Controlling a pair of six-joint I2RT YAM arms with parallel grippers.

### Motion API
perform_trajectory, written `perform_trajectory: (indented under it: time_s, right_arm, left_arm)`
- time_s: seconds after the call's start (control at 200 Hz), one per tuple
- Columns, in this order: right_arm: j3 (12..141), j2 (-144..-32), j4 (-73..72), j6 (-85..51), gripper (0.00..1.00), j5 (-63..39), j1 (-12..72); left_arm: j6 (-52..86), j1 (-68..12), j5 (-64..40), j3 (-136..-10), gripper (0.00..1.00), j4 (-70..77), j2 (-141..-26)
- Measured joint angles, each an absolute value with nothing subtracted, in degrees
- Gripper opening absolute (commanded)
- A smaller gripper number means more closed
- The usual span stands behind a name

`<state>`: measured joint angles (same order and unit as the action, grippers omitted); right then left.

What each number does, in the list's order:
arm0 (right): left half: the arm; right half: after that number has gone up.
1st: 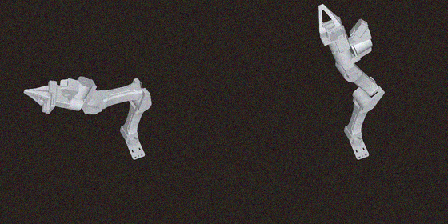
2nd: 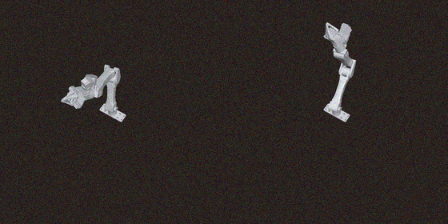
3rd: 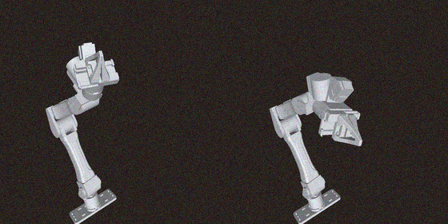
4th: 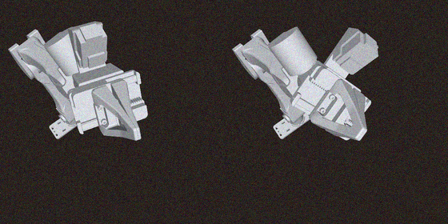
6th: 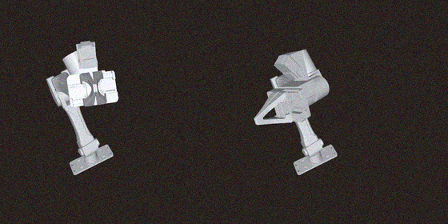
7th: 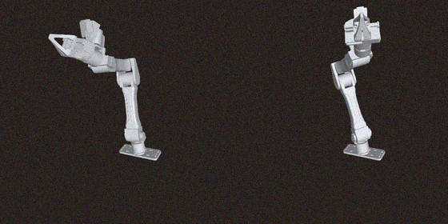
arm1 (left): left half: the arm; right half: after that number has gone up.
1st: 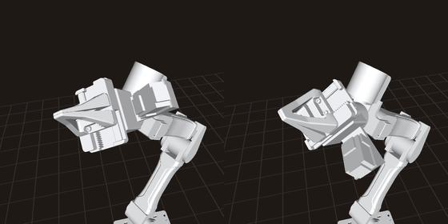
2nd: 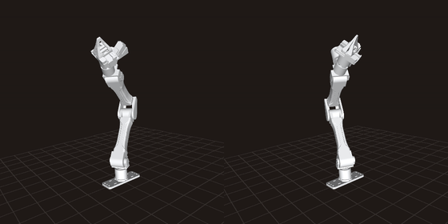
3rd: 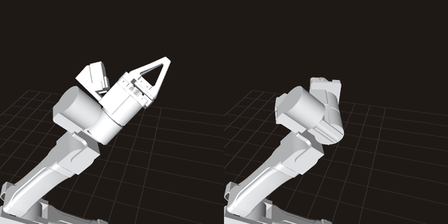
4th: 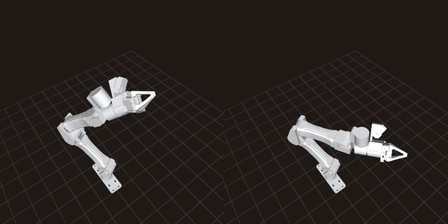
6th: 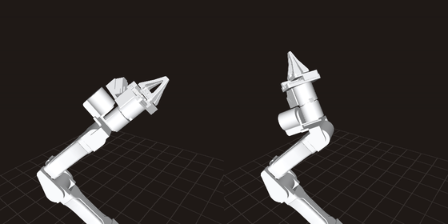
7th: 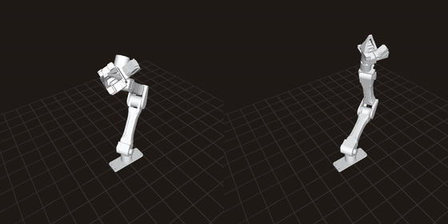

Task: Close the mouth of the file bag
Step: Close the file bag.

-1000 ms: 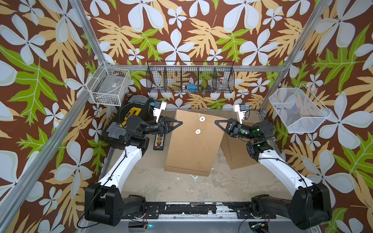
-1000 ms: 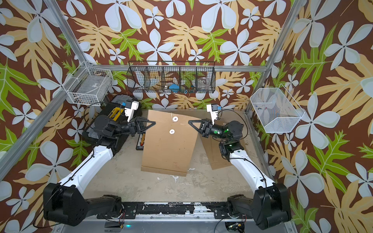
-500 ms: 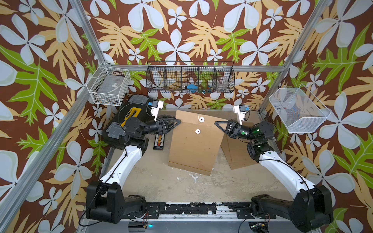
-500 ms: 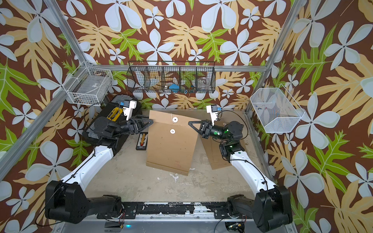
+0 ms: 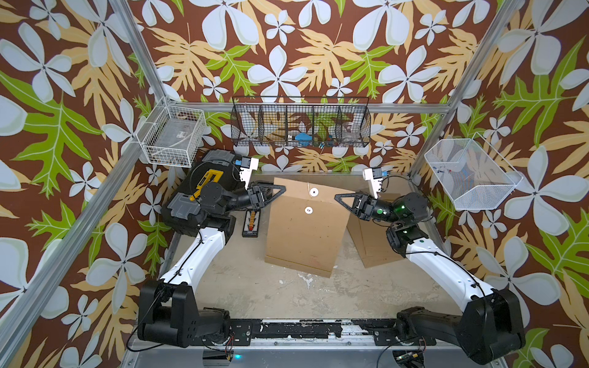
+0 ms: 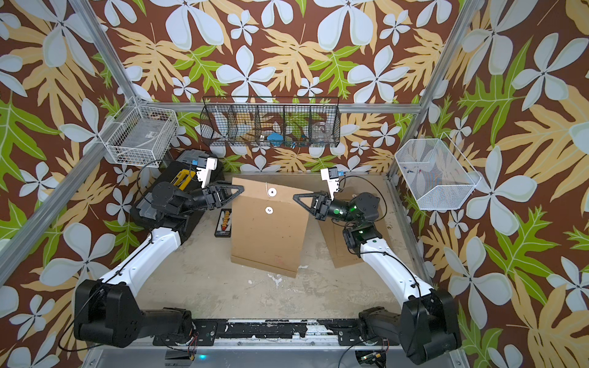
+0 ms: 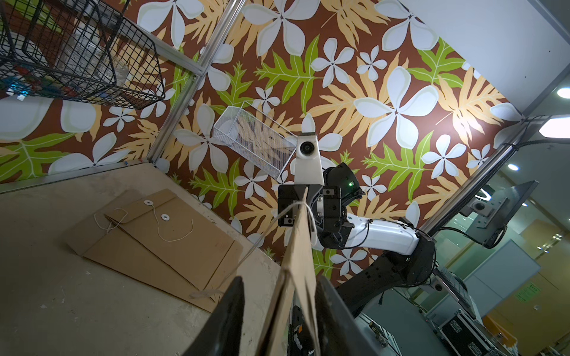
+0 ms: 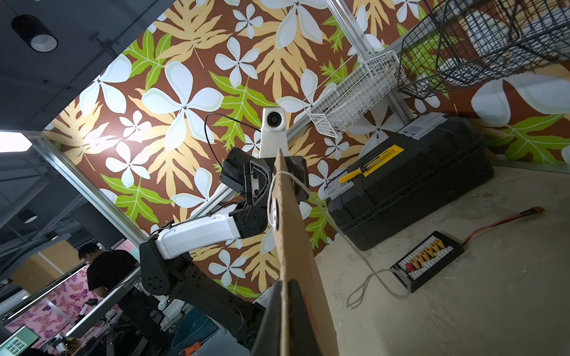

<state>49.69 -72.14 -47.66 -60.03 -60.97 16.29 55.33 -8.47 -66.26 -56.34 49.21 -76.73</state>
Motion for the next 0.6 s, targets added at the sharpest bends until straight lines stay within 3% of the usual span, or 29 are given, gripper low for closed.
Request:
perform_trajectory:
  time_s: [0.285,0.335,0.38,0.431,0.601]
  right_arm:
    - [48.8,-72.9,-50.7,-63.2,0.0,-61.2,16.8]
    - [48.6,-72.9,-51.0,-64.2,0.0,-61.5,16.8]
    - [48.5,-73.0,-51.2,-64.3,0.0,-61.6,16.8]
    - [48.5,-73.0,-51.6,-64.6,0.0,-61.5,16.8]
    - [48.4,-73.1,-53.6,-65.4,0.0,-61.5,16.8]
  left_arm:
    - [55.2,-9.0,-66.5,-54.1,0.07,50.6,-76.8]
    - [55.3,-9.0,-66.5,-53.4,0.13,51.7,-76.8]
    - [55.6,-9.0,-66.5,-52.9,0.32,52.8,-76.8]
    - [56.5,-9.0,-66.9,-52.3,0.42,54.2,-76.8]
    - [58.3,-9.1,-67.6,-51.4,0.39,56.9,-76.8]
